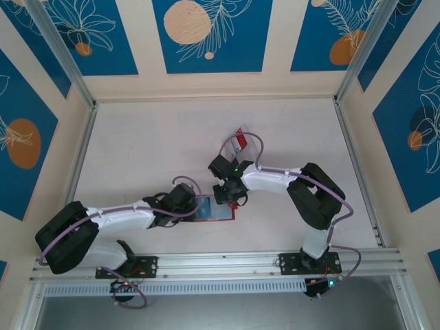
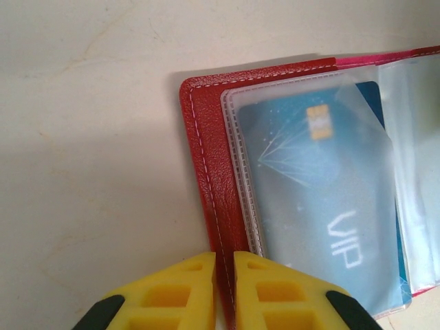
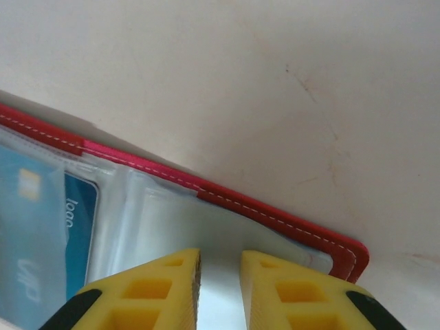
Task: Put the credit cards into the card holder
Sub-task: Flip over the card slot in the card holder.
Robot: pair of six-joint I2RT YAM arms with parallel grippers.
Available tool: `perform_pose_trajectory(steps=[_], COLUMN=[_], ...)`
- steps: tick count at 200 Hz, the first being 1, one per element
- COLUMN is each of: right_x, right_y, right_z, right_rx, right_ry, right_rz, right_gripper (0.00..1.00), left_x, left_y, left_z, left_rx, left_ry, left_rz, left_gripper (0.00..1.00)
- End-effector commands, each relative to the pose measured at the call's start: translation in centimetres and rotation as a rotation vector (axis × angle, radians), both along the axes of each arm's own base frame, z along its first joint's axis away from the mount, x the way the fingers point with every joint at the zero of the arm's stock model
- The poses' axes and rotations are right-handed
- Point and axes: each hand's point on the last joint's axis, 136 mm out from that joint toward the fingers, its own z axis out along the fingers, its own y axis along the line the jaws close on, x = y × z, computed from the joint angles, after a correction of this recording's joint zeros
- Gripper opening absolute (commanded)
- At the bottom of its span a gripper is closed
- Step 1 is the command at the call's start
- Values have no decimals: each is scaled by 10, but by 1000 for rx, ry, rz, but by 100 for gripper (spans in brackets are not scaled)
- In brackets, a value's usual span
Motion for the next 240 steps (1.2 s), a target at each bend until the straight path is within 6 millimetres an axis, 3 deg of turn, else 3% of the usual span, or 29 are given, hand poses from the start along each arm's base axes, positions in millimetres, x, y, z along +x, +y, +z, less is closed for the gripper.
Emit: perform_pose_trajectory(steps=[1, 40, 130, 198, 240], right_x=[-9, -11, 2, 2, 9], right_y=[-19, -26, -26, -20, -21], right_z=[-23, -25, 11, 0, 14], right_rx=[-116, -173, -129, -135, -144], right_ry=[32, 8, -125, -103, -176], right_rz=[-21, -33, -38, -19, -28], right_gripper=[27, 31, 32, 31, 31], left_x=[-13, -12, -13, -13, -14], left_y=[17, 16, 14, 15, 16], left_z=[-16, -16, -20, -19, -19], left_rx=[98, 99, 98, 97, 97], left_ry=[55, 57, 66, 64, 67], left_rz=[-1, -5, -7, -7, -5], left_gripper=[13, 13, 13, 13, 13])
